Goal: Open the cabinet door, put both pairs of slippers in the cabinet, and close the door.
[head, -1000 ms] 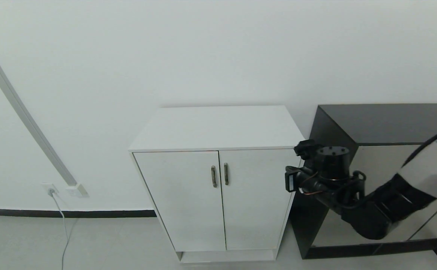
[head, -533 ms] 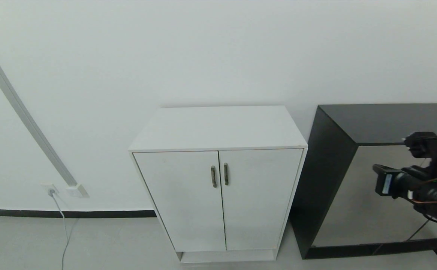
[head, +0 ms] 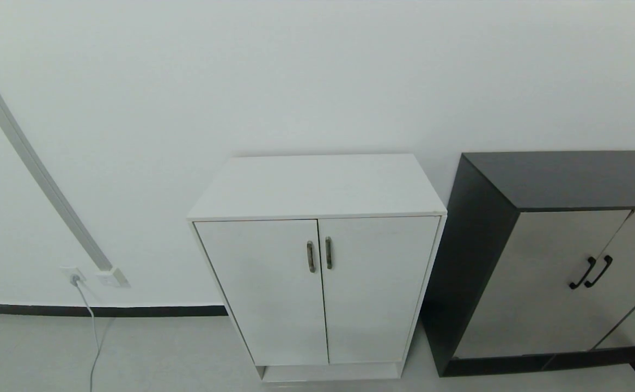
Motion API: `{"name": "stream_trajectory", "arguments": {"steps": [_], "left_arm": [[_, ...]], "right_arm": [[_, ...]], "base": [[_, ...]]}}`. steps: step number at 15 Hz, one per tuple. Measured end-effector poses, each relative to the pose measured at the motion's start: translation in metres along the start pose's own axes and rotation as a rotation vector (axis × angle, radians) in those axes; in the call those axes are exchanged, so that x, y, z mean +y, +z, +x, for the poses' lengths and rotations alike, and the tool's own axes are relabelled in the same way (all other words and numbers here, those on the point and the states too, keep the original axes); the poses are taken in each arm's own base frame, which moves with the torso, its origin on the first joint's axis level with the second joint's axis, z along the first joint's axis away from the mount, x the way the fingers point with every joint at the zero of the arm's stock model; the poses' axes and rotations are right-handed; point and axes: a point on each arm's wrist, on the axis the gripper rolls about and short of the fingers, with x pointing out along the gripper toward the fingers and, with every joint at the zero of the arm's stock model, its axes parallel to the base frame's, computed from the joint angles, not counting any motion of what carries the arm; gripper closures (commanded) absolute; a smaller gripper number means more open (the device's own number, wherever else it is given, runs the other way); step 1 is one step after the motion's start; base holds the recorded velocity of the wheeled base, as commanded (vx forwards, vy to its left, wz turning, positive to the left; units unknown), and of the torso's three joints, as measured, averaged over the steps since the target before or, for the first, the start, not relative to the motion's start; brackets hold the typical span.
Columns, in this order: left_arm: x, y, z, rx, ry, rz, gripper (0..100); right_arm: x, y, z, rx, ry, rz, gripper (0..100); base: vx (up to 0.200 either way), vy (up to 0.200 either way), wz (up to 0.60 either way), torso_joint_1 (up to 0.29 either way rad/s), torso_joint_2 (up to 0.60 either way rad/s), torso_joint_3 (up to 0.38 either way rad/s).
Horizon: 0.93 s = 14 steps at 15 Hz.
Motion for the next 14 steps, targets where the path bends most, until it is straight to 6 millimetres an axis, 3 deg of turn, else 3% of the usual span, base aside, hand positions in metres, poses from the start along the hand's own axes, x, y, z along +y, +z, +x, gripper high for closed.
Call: {"name": "stream_trajectory", "arguments": {"steps": [2, 5, 11, 14], "left_arm": [[0.0, 0.0, 0.0, 0.0, 0.0, 0.0, 100], [0.0, 0.0, 0.0, 0.0, 0.0, 0.0, 100], [0.0, 0.0, 0.0, 0.0, -0.001, 0.001, 100], [0.0, 0.0, 0.0, 0.0, 0.0, 0.001, 100]], "right_arm": [[-0.005, -0.019, -0.032, -0.021, 0.013, 0.006, 100], [-0.009, -0.059, -0.055, -0.051, 0.024, 0.012, 100], [-0.009, -0.102, -0.066, -0.139, 0.162, 0.009, 100], [-0.009, -0.107, -0.067, -0.165, 0.154, -0.002, 100]], "base": [[0.0, 0.0, 0.0, 0.0, 0.0, 0.0], [0.0, 0.0, 0.0, 0.0, 0.0, 0.0], [0.0, 0.0, 0.0, 0.0, 0.0, 0.0], [0.0, 0.0, 0.0, 0.0, 0.0, 0.0]]}}
